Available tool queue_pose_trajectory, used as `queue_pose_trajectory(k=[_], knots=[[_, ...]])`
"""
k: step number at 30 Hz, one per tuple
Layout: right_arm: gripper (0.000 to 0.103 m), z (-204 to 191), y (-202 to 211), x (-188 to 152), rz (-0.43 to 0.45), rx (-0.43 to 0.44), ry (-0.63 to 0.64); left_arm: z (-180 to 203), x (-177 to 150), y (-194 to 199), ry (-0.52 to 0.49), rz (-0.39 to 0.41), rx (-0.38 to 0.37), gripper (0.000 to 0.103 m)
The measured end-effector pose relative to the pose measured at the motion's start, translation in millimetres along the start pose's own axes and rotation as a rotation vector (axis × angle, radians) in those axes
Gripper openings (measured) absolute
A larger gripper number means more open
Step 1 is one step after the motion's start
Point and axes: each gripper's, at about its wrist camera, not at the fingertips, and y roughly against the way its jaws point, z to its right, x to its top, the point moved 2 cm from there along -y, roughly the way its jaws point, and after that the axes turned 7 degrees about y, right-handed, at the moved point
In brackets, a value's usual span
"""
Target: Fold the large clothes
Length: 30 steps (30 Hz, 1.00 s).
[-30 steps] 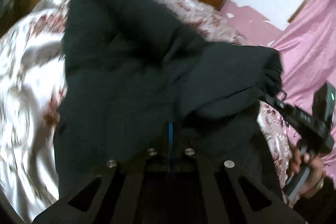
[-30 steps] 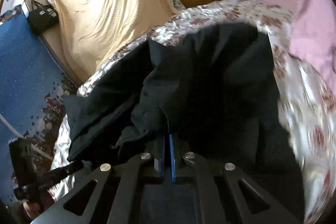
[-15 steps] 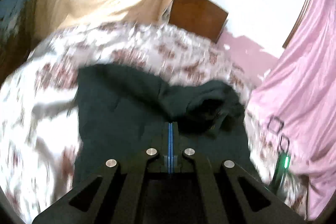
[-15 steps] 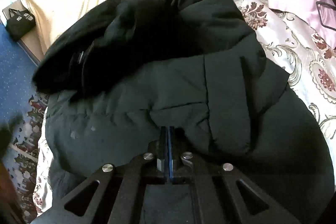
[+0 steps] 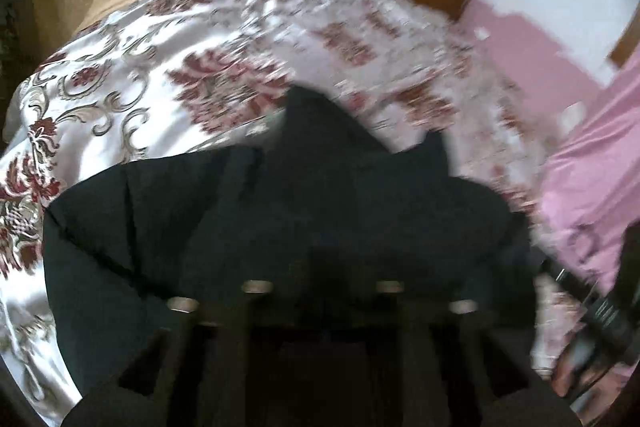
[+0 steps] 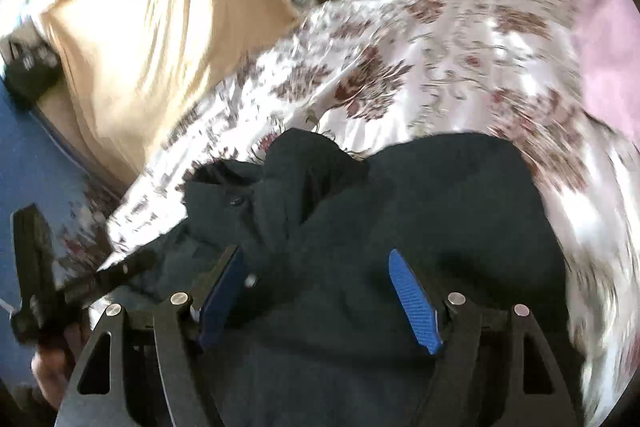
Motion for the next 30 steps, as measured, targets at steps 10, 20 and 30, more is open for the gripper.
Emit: queue_pose_trajectory(k=[10,20,30], knots=[[0.065,-4,-140,35,-0.046,-0.156,0.041,-29,46,-53,-0.053,0.138,0.138,0.075],[0.024,26,-139,-7,0.118,0.001,-0.071,-29,14,-65,-0.036,0.199,0.044,0.01],[0.019,-6,57,-49,0.263,0.161,0.005,-3,-56,109,-0.032,0.312,-0.237,0.002]])
